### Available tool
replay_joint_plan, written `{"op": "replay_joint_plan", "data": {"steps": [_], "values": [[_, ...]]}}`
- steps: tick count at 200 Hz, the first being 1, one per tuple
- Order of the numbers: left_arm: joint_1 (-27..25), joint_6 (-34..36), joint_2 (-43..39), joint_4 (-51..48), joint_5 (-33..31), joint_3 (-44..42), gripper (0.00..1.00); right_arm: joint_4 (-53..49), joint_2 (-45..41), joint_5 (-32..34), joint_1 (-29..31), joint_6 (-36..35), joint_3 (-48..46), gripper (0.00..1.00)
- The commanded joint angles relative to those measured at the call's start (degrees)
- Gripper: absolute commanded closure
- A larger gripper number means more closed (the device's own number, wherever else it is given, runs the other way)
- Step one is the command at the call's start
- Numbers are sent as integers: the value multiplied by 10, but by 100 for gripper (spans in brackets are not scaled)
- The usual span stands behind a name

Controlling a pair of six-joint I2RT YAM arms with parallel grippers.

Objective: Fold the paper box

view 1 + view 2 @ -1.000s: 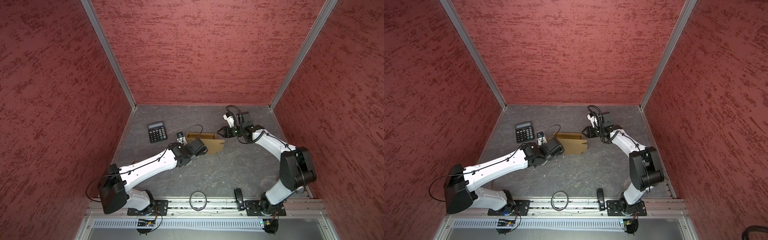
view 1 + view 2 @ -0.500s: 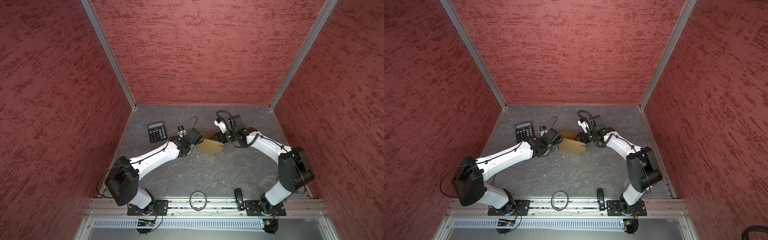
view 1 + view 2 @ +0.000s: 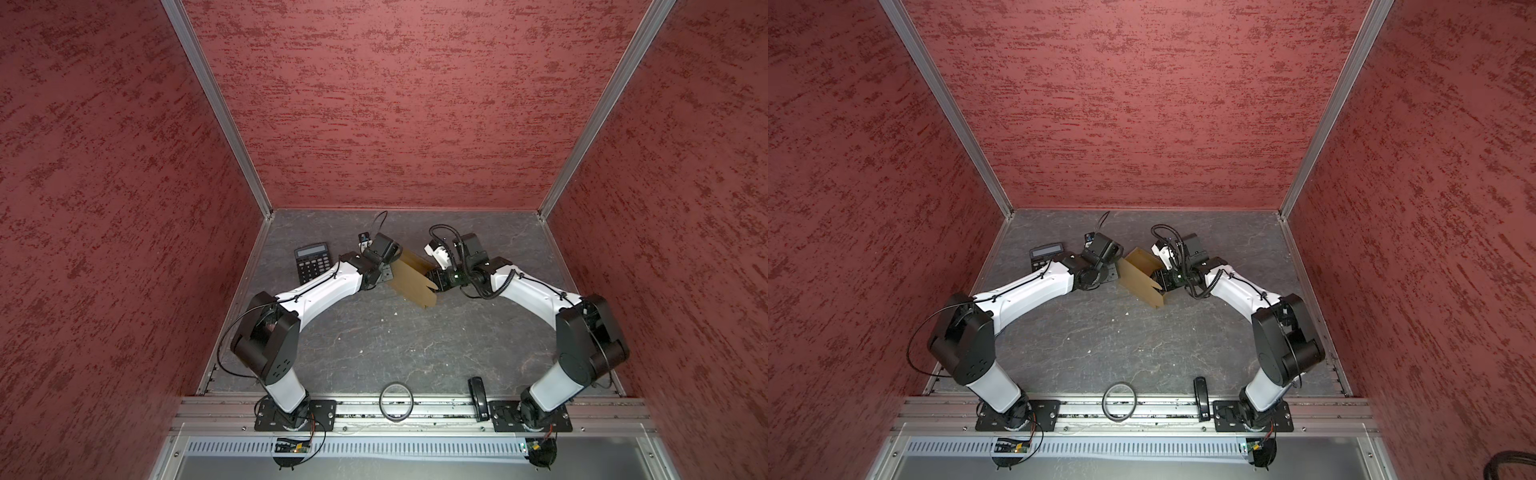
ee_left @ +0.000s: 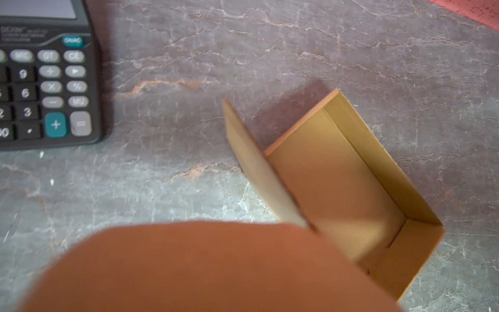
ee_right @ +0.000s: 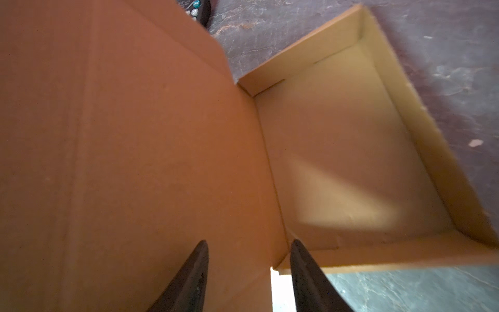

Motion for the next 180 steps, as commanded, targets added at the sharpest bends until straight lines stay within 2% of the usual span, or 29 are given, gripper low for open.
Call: {"op": "replay_joint_plan", "data": {"steps": [1,180], "values": [[8,30,18,28,16,28,39,9,-13,-19,11,7,10,50],[20,96,158,53,105,211,39,112,13,-15,52,77,-5,57]]}}
